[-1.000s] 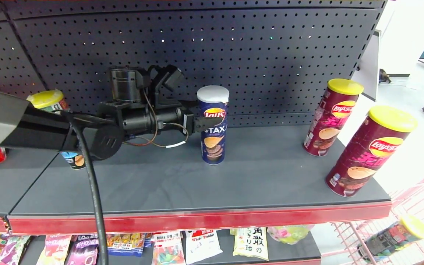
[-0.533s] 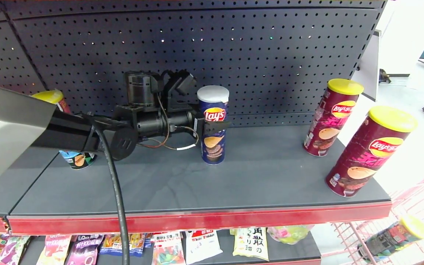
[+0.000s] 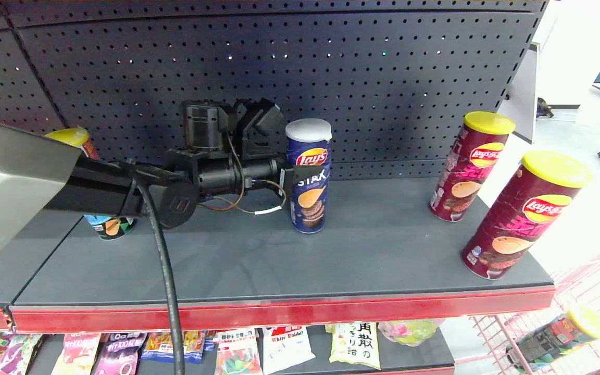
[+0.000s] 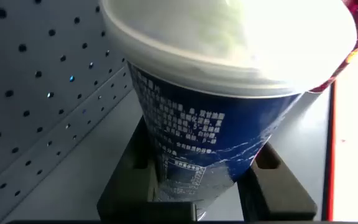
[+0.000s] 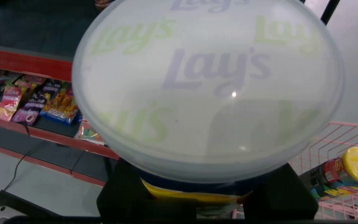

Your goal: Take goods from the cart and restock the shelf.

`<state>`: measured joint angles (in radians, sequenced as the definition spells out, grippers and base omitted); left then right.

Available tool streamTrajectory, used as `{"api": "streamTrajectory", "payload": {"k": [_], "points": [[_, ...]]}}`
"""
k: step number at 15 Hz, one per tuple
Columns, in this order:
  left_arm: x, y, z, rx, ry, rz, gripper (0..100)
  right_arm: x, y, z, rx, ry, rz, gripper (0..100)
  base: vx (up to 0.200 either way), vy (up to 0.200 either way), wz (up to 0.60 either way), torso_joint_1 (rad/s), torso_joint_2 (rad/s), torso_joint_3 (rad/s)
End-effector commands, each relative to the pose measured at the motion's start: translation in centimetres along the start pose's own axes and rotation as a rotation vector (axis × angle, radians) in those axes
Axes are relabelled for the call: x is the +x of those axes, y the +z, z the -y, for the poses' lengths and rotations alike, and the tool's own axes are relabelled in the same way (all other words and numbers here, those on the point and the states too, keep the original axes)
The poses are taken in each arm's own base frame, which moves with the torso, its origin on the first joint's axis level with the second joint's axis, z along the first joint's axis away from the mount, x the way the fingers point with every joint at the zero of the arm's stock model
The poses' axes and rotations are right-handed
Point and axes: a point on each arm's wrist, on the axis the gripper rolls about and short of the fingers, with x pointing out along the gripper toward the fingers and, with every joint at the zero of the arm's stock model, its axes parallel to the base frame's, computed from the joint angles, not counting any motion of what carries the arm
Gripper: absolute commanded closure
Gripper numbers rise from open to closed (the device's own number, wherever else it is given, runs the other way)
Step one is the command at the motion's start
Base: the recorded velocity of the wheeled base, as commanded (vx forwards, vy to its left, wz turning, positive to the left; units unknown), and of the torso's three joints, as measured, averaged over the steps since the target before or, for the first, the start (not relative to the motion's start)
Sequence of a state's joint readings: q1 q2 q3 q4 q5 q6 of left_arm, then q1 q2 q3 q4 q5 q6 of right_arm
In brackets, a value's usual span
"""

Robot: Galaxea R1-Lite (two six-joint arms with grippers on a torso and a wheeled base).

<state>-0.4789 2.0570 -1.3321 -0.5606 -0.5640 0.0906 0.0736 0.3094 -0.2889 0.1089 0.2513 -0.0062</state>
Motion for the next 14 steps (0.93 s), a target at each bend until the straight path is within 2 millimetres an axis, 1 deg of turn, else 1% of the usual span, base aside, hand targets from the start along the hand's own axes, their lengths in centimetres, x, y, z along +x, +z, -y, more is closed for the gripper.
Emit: {"api": "streamTrajectory", "payload": {"k": [1, 3, 5, 6, 8, 12, 14], "points": [[-1.2, 1.3, 1.2, 0.014, -0.026, 0.021, 100, 0.0, 0.1, 0.0, 0.005, 0.0, 0.003, 100, 0.0, 0.0, 0.0, 0.0, 0.0, 0.0], [-2.5, 1.9, 3.3, 0.016, -0.082, 0.021, 100, -0.1, 0.3, 0.0, 0.004, 0.002, 0.008, 100, 0.0, 0.0, 0.0, 0.0, 0.0, 0.0], [-3.7, 1.6, 4.8, 0.007, -0.105, 0.003, 100, 0.0, 0.3, 0.0, 0.004, 0.003, 0.006, 100, 0.0, 0.0, 0.0, 0.0, 0.0, 0.0], [-4.2, 1.4, 5.3, 0.001, -0.112, -0.007, 100, 0.0, 0.3, 0.0, 0.004, 0.005, 0.008, 100, 0.0, 0.0, 0.0, 0.0, 0.0, 0.0], [-4.7, 0.7, 5.6, 0.004, -0.118, -0.023, 100, -0.1, 0.3, 0.0, 0.004, 0.003, 0.009, 100, 0.0, 0.0, 0.0, 0.0, 0.0, 0.0], [-5.1, -0.3, 6.1, 0.017, -0.202, -0.046, 100, -0.1, 0.7, 0.0, 0.001, 0.006, 0.018, 100, 0.0, 0.0, 0.0, 0.0, 0.0, 0.0], [-5.1, -0.5, 6.2, 0.02, -0.216, -0.047, 100, -0.1, 0.8, 0.0, 0.001, 0.006, 0.02, 100, 0.0, 0.0, 0.0, 0.0, 0.0, 0.0]]}}
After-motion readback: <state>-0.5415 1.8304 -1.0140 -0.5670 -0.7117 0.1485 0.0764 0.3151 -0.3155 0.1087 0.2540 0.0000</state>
